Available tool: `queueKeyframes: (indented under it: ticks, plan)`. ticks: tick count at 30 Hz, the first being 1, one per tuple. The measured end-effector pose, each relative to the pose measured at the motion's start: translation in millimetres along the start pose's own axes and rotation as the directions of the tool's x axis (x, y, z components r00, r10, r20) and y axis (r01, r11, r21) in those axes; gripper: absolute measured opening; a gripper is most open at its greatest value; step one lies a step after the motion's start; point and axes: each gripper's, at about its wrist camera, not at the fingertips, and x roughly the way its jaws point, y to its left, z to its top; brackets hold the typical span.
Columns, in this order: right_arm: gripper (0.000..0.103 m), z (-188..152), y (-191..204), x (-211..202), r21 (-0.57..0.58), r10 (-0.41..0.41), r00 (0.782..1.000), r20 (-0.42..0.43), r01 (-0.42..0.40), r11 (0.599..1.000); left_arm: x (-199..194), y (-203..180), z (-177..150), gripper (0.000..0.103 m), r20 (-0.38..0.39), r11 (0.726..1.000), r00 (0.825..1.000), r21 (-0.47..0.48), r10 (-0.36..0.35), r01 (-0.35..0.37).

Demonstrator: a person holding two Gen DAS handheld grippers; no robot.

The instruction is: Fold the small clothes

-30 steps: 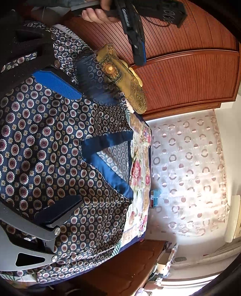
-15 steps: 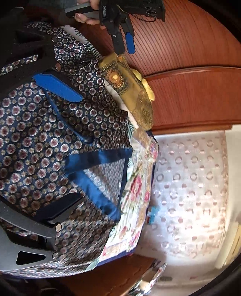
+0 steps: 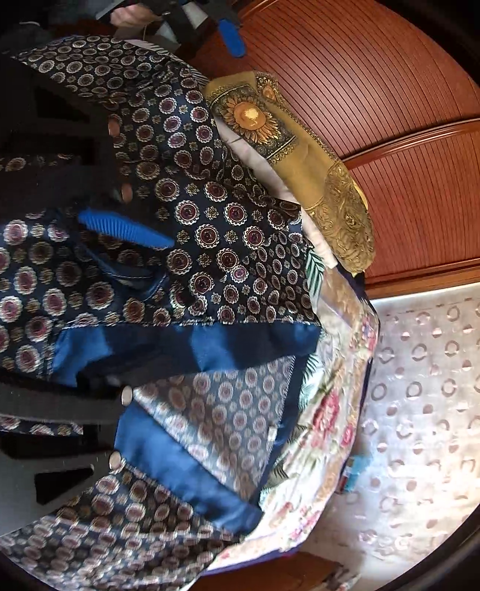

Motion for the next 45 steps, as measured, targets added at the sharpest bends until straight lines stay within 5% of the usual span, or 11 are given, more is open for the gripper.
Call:
queueKeyframes:
  ticks: [5, 8, 11, 15, 17, 19, 21, 27, 36, 45]
  plan:
    - [0.009, 0.7, -2.2, 11.8, 0.001, 0.047, 0.999, -0.005, -0.047, 0.999, 7.5, -1.4, -7.5, 0.084, -0.023, 1.000, 1.000, -0.006, -0.010, 0.010]
    - [0.005, -3.9, -7.7, -2.5, -0.006, 0.053, 0.998, 0.033, -0.053, 0.999, 10.4, -2.7, -11.2, 0.084, -0.036, 1.000, 0.999, -0.008, -0.018, 0.018]
    - [0.005, -8.3, -19.9, -18.8, 0.035, -0.055, 0.997, 0.062, 0.053, 0.998, 12.7, -6.3, -14.1, 0.084, -0.046, 1.000, 0.999, -0.003, -0.021, 0.021]
    - [0.005, -19.9, -27.7, -24.4, 0.044, -0.097, 0.994, 0.041, 0.095, 0.995, 11.2, -10.1, -10.8, 0.084, -0.035, 1.000, 0.999, 0.001, -0.028, 0.028]
    - [0.008, -24.4, -27.9, -26.9, 0.036, -0.115, 0.993, 0.032, 0.113, 0.993, 11.1, -11.6, -4.6, 0.084, -0.026, 1.000, 0.999, 0.007, -0.030, 0.030]
    - [0.036, -26.9, -27.3, -32.3, 0.031, -0.124, 0.992, 0.033, 0.123, 0.992, 11.4, -12.7, 4.1, 0.084, -0.017, 0.999, 0.999, 0.018, -0.039, 0.039]
    - [0.050, -29.4, -28.7, -44.9, 0.030, -0.141, 0.989, 0.052, 0.140, 0.990, 14.9, -16.4, 14.5, 0.083, -0.019, 0.998, 0.998, 0.034, -0.057, 0.057]
    - [0.051, -53.9, -31.3, -90.9, 0.012, -0.216, 0.974, 0.074, 0.216, 0.976, 35.1, -26.4, 51.2, 0.064, -0.053, 0.991, 0.994, 0.093, -0.095, 0.100]
    - [0.051, -115.7, -54.2, -115.5, 0.055, -0.319, 0.948, 0.005, 0.318, 0.947, 88.2, -27.7, 86.6, 0.051, -0.140, 0.991, 0.986, 0.082, -0.090, 0.102]
    - [0.055, -139.0, -61.5, -109.7, 0.127, -0.314, 0.949, 0.001, 0.312, 0.942, 143.2, -44.2, 95.6, 0.050, -0.276, 0.986, 0.954, 0.088, -0.113, 0.142]
